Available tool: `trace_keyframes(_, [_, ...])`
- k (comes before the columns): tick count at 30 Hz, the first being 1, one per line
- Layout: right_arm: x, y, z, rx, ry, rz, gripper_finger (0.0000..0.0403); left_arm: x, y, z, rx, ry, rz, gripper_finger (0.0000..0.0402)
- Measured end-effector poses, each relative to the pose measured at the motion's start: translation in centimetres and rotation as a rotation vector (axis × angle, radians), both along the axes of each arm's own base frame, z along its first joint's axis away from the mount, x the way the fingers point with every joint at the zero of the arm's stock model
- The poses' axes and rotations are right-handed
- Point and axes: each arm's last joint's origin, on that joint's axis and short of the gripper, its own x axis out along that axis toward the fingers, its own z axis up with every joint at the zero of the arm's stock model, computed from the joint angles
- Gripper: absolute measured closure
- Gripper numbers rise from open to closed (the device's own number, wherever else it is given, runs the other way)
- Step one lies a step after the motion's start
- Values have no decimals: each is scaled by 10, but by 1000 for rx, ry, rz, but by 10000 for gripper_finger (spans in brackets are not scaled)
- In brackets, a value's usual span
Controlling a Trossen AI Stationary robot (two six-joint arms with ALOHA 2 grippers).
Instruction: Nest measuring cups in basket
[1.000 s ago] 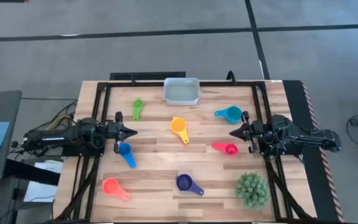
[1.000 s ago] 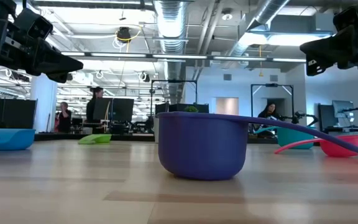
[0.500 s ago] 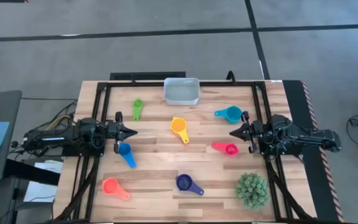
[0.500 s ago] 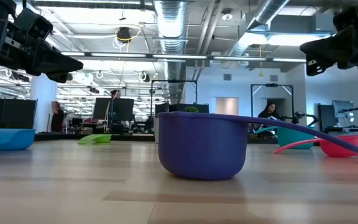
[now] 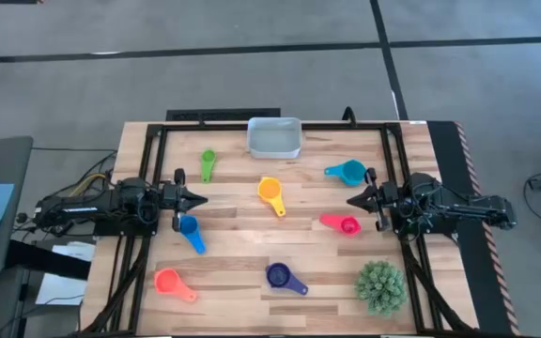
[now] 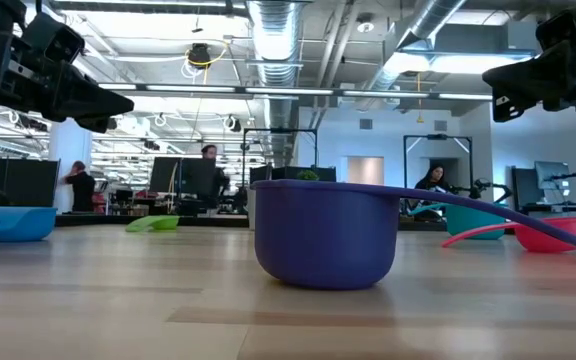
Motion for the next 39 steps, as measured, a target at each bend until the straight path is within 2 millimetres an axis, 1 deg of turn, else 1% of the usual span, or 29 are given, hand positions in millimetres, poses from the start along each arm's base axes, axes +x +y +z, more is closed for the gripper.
trace_keyframes(4, [0,0,0,0,0,0,365,0,1,1,103,-4,20,401])
trace_keyframes(10, [0,0,0,0,0,0,365,0,1,1,62,-4,19,401])
trace_keyframes(13, [0,0,0,0,0,-1,365,0,0,2,-38,-23,15,401])
trace_keyframes(15, [0,-1,0,-23,-1,-43,365,0,1,3,-130,-48,19,401])
trace_keyframes(18, [0,-4,0,-92,-2,-104,365,-1,1,8,-243,-114,42,401])
trace_keyframes(22, [0,-4,0,-76,-6,-103,365,-2,4,16,-329,-227,115,401])
trace_keyframes(25, [0,-4,4,33,-45,-94,365,-4,7,23,-350,-318,193,401])
trace_keyframes(28, [-2,-5,13,227,-127,-95,365,-6,8,27,-365,-365,253,401])
trace_keyframes(32, [-4,-10,21,543,-250,-203,365,-3,10,24,-448,-322,306,401])
trace_keyframes(35, [-6,-14,20,731,-310,-333,365,2,11,29,-511,-326,314,401])
trace_keyframes(37, [-6,-16,19,803,-323,-370,365,7,11,27,-522,-272,327,401])
trace_keyframes(39, [-6,-18,18,839,-348,-429,368,12,11,28,-536,-231,339,401])
